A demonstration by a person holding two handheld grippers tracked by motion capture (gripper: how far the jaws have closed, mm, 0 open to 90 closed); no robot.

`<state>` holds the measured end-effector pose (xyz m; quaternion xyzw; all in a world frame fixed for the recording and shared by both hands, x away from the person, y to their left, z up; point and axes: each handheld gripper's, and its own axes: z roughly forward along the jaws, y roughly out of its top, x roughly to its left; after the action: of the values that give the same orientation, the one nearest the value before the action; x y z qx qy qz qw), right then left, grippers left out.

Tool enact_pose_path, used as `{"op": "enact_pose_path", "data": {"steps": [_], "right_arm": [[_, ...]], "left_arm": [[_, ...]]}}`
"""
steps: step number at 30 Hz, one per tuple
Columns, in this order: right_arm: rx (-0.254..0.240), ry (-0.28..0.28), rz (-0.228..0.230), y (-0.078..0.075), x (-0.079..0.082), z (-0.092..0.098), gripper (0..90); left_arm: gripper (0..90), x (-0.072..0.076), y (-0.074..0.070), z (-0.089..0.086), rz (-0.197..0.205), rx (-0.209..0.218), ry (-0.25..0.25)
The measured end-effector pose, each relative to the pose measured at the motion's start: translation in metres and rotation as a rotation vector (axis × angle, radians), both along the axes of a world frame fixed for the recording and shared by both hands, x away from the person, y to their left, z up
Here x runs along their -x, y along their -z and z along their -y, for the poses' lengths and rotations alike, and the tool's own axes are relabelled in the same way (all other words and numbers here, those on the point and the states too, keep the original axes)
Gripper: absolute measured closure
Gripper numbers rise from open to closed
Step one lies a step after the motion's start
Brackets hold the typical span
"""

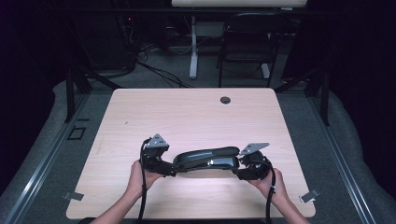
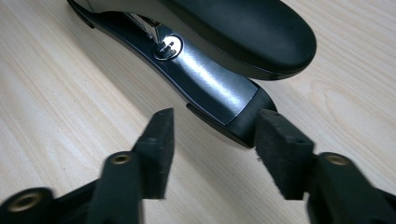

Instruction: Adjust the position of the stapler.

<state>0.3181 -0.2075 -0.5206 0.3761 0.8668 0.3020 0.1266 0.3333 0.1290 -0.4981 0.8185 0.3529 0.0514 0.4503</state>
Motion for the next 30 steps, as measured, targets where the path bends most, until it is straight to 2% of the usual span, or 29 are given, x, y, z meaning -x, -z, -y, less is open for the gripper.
{"op": "enact_pose_path", "data": {"steps": [1,2,6,12,15,17,20,22,25,26,30], "right_arm": [[0.010,-0.005,0.001,0.001,0.000,0.000,51.4],[0.016,0.006,0.011,0.000,0.000,0.001,53.4],[-0.020,0.028,0.015,0.000,0.000,0.005,61.1],[0.001,-0.001,-0.001,0.008,-0.001,-0.005,66.4],[-0.005,-0.003,0.008,0.007,0.000,-0.008,70.1],[-0.018,0.000,0.008,0.007,-0.001,-0.009,74.1],[-0.020,0.018,0.022,0.008,-0.003,-0.011,84.1],[-0.010,0.038,0.014,0.010,-0.003,-0.010,89.2],[-0.002,0.044,0.015,0.013,-0.003,-0.010,90.0],[-0.004,0.050,0.020,0.014,-0.004,-0.009,90.0],[0.004,0.050,0.020,0.015,-0.004,-0.008,90.0]], "left_arm": [[4.8,0.000,0.001,0.002,-0.016,0.020,-0.011],[5.5,0.000,0.001,0.005,-0.017,0.015,-0.011],[8.8,0.004,0.001,0.015,0.039,-0.026,0.009],[12.3,0.008,0.001,0.021,0.080,-0.054,0.031],[14.6,0.009,0.002,0.022,0.097,-0.047,0.012],[15.4,0.010,0.003,0.025,0.087,-0.048,0.015],[22.3,0.014,0.003,0.033,0.122,-0.064,0.039],[23.2,0.015,0.002,0.039,0.149,-0.077,0.050],[26.8,0.017,0.002,0.047,0.160,-0.079,0.071],[28.1,0.017,0.003,0.050,0.151,-0.081,0.084],[34.4,0.022,0.005,0.061,0.156,-0.107,0.110]]}}
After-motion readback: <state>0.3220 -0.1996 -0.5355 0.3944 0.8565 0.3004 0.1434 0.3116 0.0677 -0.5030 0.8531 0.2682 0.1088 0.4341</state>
